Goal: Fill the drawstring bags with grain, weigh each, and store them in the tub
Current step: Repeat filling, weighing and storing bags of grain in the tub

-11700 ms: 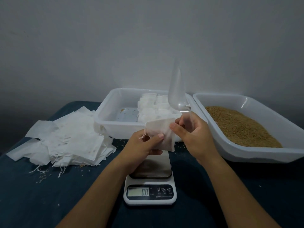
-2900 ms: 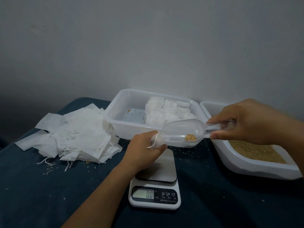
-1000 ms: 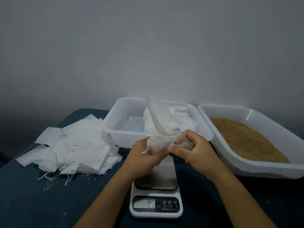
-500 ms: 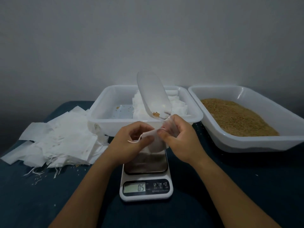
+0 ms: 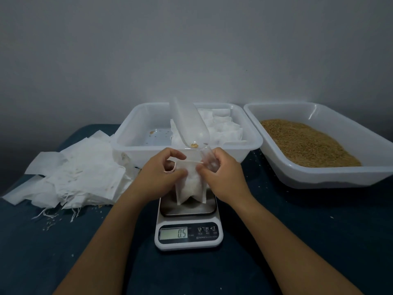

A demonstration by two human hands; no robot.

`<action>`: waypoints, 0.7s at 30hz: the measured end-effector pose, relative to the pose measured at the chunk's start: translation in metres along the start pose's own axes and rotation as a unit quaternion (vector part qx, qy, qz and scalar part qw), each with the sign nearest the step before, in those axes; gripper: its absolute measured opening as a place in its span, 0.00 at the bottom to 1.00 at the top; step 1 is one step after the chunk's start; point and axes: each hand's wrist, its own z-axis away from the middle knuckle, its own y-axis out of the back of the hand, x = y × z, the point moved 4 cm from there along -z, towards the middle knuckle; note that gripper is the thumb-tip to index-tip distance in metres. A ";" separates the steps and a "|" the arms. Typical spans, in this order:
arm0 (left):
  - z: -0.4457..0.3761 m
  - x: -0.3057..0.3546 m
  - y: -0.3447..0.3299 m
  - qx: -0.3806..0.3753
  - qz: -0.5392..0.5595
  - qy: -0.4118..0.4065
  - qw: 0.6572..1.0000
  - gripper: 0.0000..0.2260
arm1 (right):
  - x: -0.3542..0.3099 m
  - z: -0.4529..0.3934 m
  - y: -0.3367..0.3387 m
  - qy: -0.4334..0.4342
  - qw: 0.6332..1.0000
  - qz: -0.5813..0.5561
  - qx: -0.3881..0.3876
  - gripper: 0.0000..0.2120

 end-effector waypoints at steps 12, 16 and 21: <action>-0.006 -0.014 0.024 0.116 -0.101 0.027 0.988 0.05 | 0.004 -0.001 0.019 0.027 0.997 0.062 0.035 0.13; -0.010 -0.026 0.034 0.149 -0.109 0.087 0.979 0.08 | 0.001 -0.002 0.028 0.030 0.997 0.065 0.025 0.13; -0.010 -0.039 0.038 0.112 -0.133 0.169 0.970 0.10 | -0.009 0.000 0.045 0.024 0.996 0.056 0.064 0.10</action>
